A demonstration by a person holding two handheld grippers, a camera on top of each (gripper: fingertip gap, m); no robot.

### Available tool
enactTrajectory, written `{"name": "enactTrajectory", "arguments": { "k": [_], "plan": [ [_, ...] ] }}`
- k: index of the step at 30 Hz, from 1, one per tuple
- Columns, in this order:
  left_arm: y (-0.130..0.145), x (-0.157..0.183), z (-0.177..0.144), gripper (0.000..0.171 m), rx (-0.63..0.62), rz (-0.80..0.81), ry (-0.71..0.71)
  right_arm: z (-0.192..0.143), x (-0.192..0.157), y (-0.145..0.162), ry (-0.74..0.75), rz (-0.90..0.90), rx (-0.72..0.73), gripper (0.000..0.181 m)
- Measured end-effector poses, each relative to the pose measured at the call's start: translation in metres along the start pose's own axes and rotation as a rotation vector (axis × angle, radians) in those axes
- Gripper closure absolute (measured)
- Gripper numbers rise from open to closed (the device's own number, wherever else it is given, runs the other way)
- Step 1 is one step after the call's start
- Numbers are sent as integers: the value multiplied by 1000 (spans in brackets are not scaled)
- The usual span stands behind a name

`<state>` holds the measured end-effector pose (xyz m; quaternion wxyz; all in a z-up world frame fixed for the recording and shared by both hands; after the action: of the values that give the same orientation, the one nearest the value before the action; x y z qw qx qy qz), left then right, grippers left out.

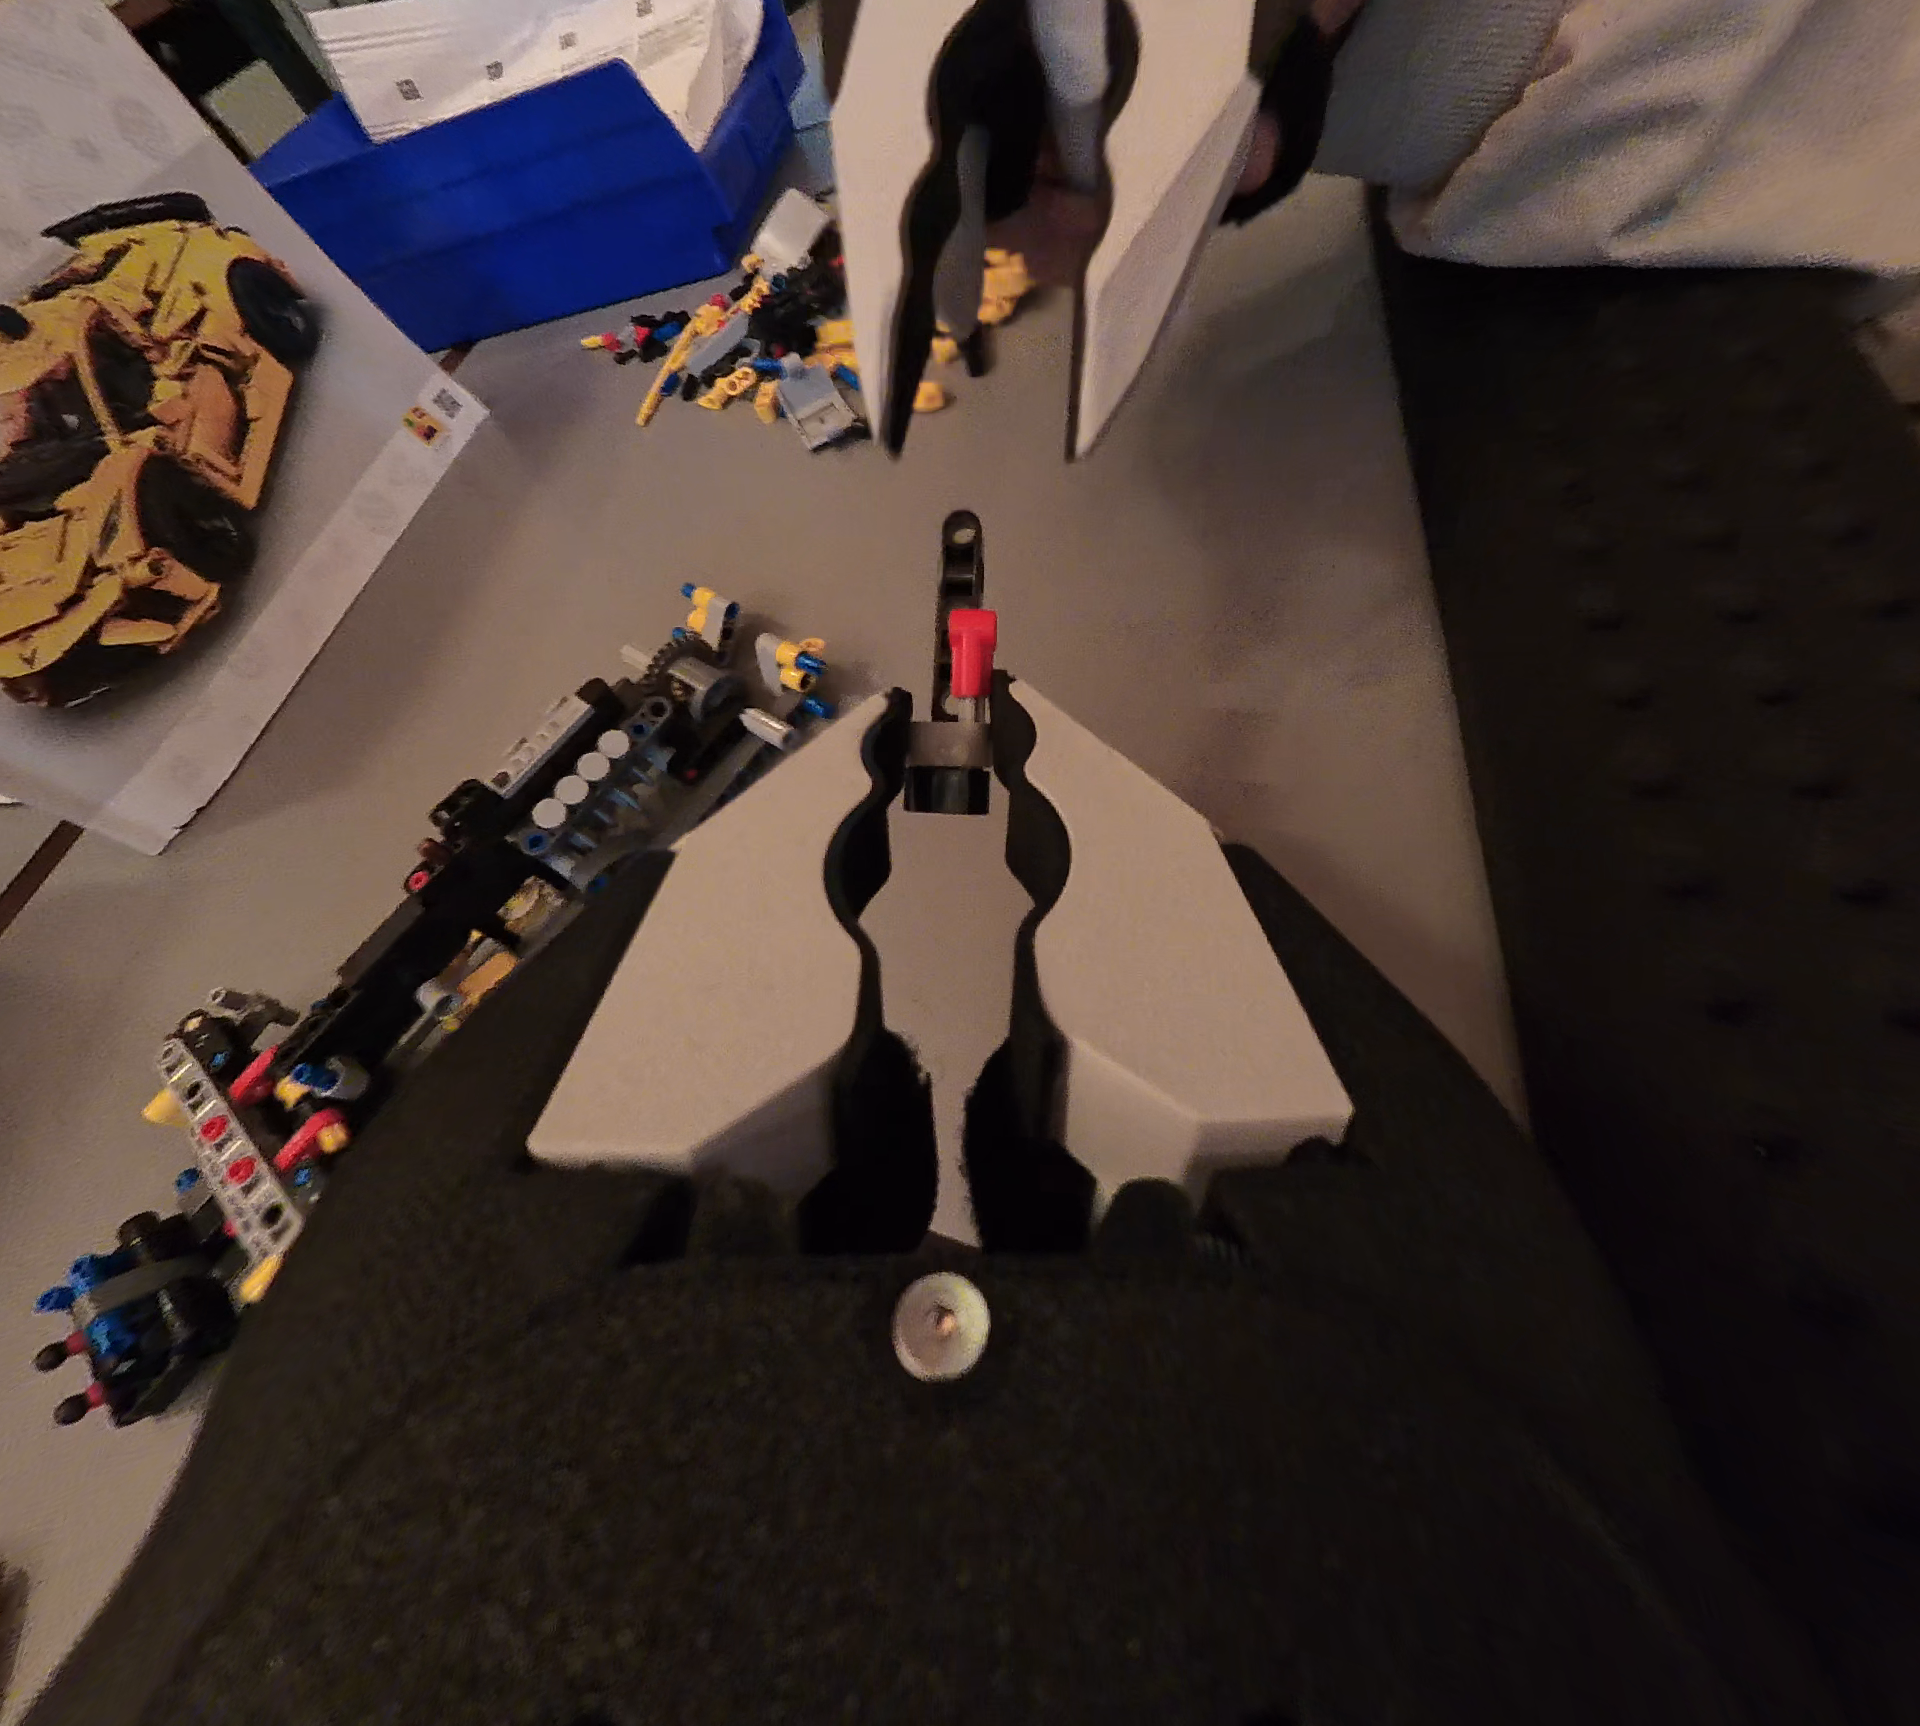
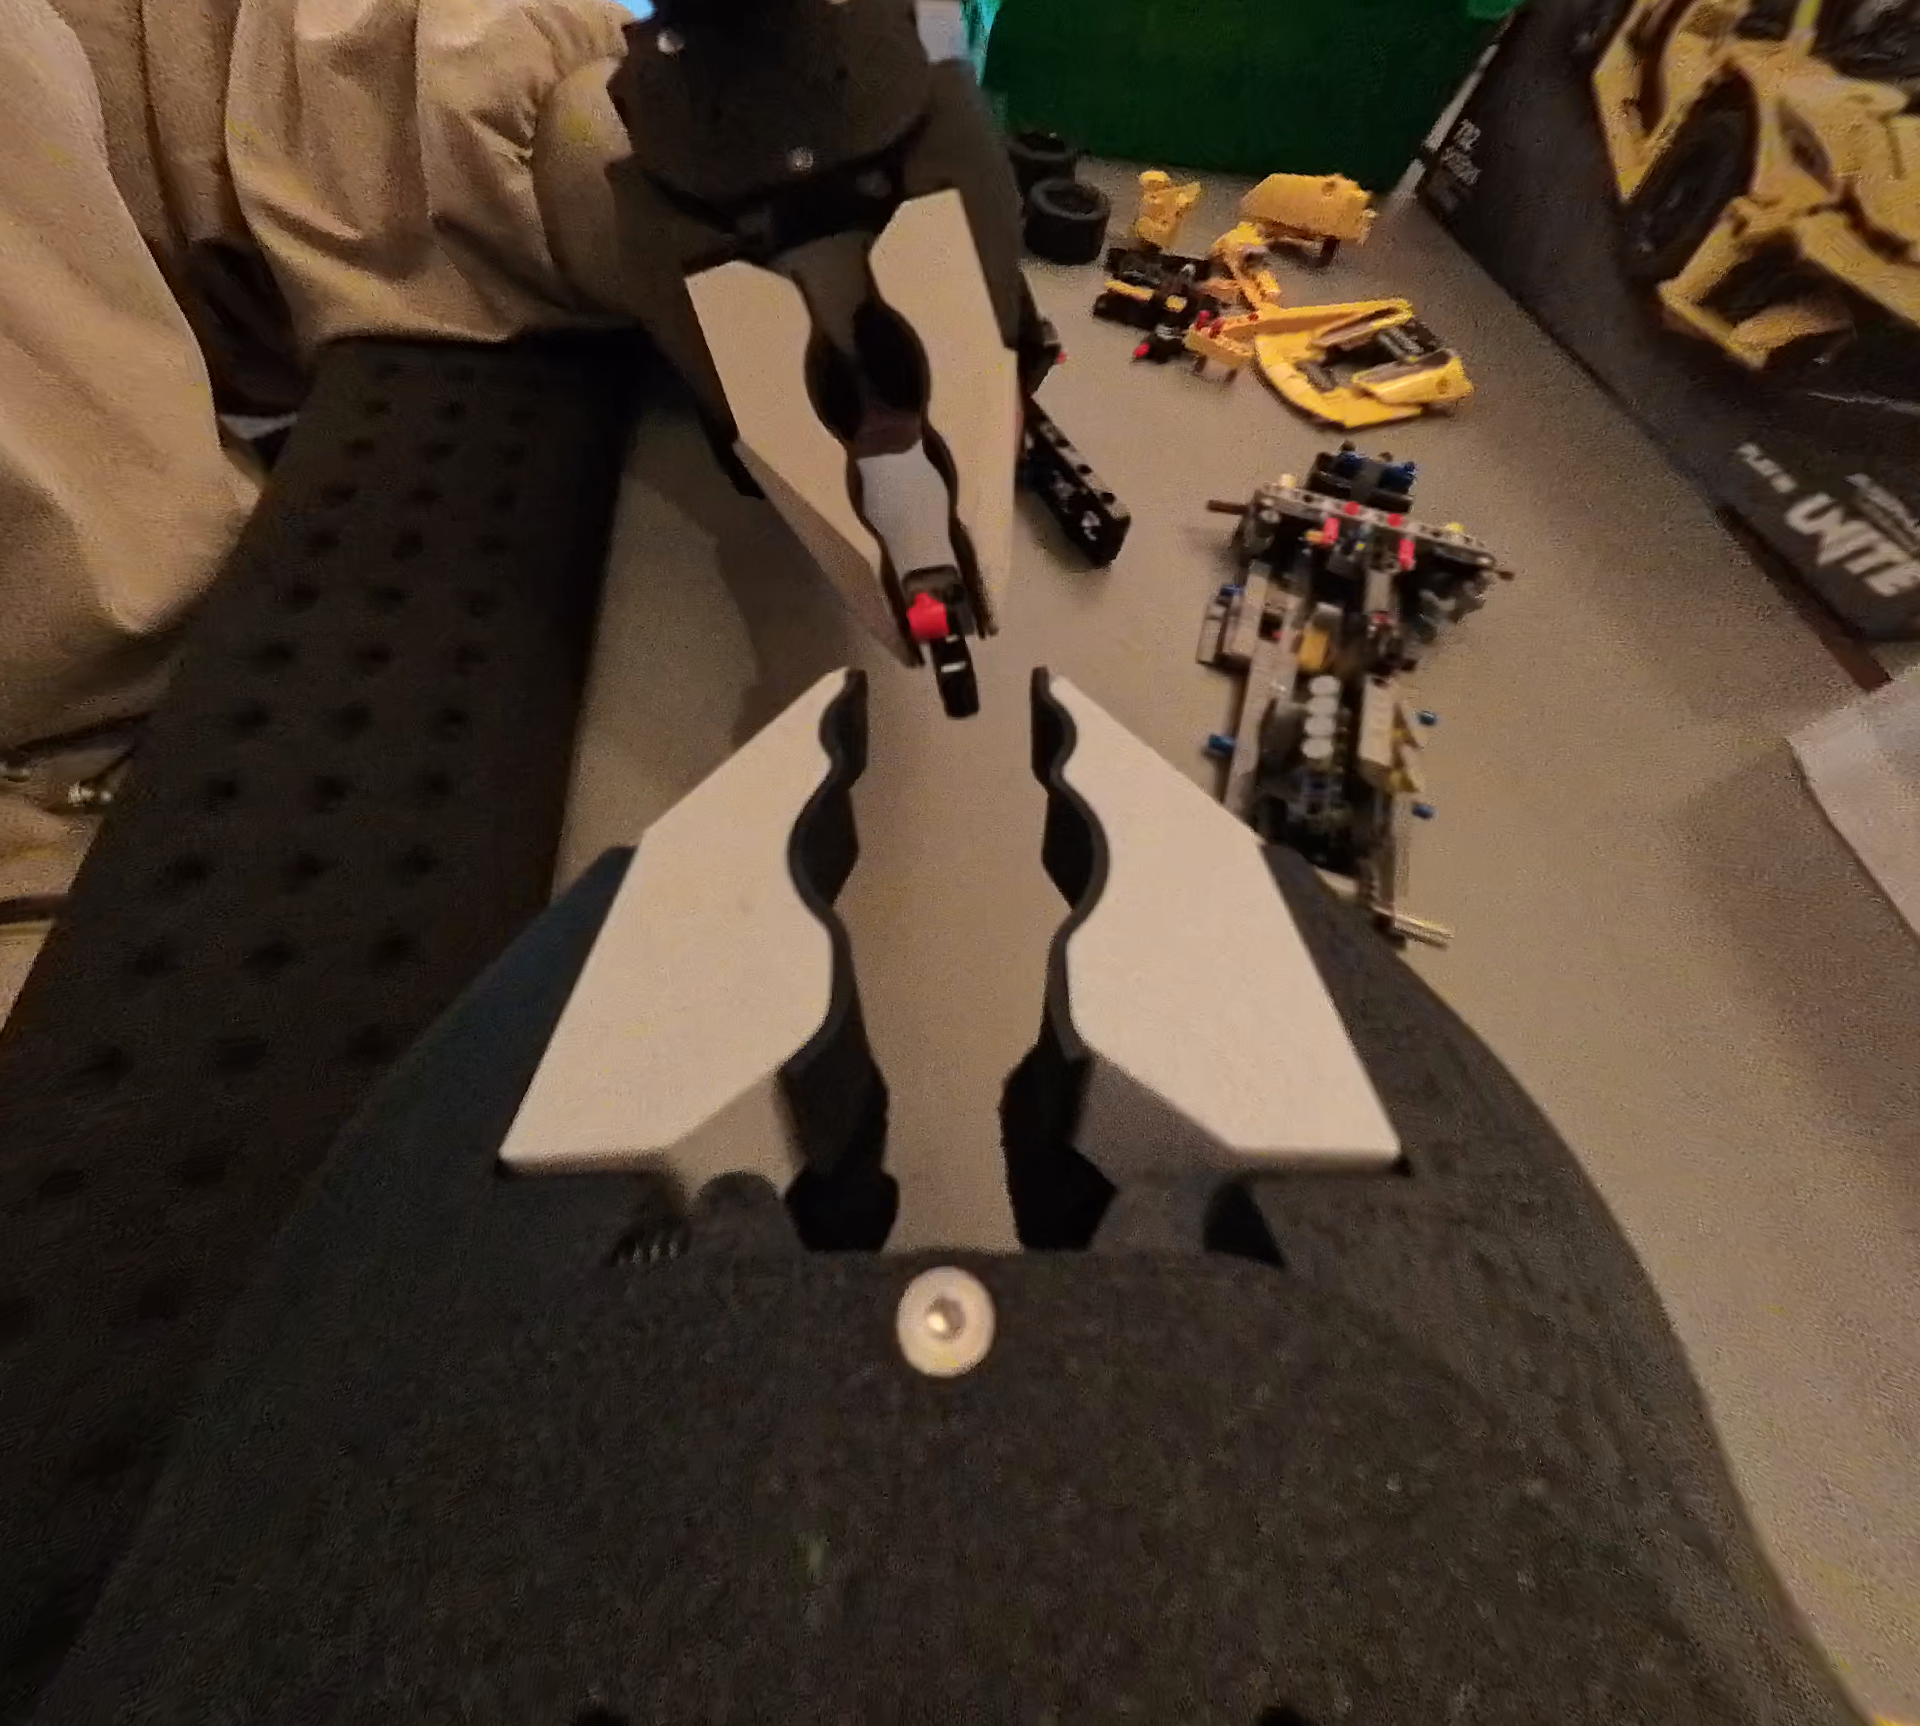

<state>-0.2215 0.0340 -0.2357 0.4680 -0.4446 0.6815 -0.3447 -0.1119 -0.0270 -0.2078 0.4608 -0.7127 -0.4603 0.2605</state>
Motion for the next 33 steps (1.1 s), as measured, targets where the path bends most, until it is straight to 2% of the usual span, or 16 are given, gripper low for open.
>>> {"name": "enactTrajectory", "arguments": {
  "k": [3, 8, 17, 28, 33],
  "plan": [
    [1, 3, 0, 156, -7, 13, 17, 27, -2, -1, -14, -51, -45, 158],
    [2, 5, 0, 156, -12, 21, 30, 36, -2, 6, -23, -59, -85, 170],
    [2, 8, 1, 156, -4, 33, 50, 34, -3, 10, -63, -51, -41, 172],
    [-19, 14, -6, 155, 95, 0, 96, 15, -9, -3, -159, -62, 23, 174],
    [-23, 13, -9, 153, 145, -54, 84, 12, -8, -7, -178, -25, 108, 174]
  ]
}}
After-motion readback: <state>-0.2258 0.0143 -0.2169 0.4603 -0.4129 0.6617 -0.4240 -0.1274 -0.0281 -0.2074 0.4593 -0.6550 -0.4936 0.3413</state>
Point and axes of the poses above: each gripper's, where its closed fingertips meet, z out along the fingers, y out of its underside, x = y × z across the jaws, the point moved 6 cm from there along -z, back along the fingers, and after that the axes turned 11 degrees about -y, right-handed, at the moved point
